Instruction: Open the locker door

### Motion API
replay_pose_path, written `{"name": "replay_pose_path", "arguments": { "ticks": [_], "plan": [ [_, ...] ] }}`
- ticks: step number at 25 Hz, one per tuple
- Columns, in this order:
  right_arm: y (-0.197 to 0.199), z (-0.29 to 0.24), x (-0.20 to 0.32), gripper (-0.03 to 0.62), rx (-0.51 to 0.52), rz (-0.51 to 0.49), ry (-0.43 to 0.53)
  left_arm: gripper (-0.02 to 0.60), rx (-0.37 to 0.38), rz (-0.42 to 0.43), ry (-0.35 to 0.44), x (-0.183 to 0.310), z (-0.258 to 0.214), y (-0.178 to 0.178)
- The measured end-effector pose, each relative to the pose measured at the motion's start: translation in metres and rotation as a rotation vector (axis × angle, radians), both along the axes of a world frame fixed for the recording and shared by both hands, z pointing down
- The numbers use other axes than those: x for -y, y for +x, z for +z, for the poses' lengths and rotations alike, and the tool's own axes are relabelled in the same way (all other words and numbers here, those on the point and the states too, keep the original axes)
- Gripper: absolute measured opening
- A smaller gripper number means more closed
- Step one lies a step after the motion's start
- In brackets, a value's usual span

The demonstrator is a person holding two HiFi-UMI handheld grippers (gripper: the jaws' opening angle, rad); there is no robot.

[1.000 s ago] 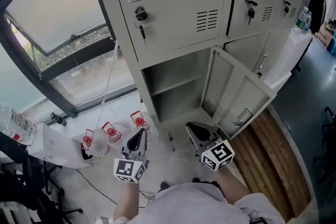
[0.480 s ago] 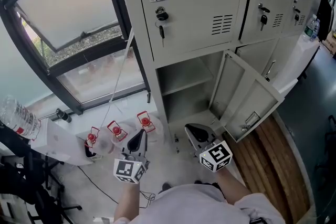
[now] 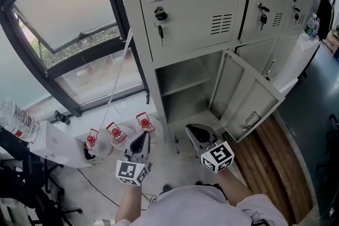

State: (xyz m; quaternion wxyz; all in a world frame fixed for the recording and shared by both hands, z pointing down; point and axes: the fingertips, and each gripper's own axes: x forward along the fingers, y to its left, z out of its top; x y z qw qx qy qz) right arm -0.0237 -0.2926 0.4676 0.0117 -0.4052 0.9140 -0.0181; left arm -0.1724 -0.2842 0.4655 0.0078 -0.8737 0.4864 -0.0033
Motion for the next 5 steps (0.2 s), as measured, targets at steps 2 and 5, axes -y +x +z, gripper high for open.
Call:
{"name": "replay_pose_path", "arguments": {
  "ticks": [2,5],
  "plan": [
    [0.0004,0.0001,-0.0008,0.014,-0.006,0.004,0.001,0.008,-0.003,0.001,-0.001,-0.0018,-0.0009,0.0001],
    [0.0002,0.0003,-0.0027,0.014,-0.014,0.008,0.003,0.008,-0.013,0.006,0.002,-0.0058,-0.0033,-0.0003]
  ]
}}
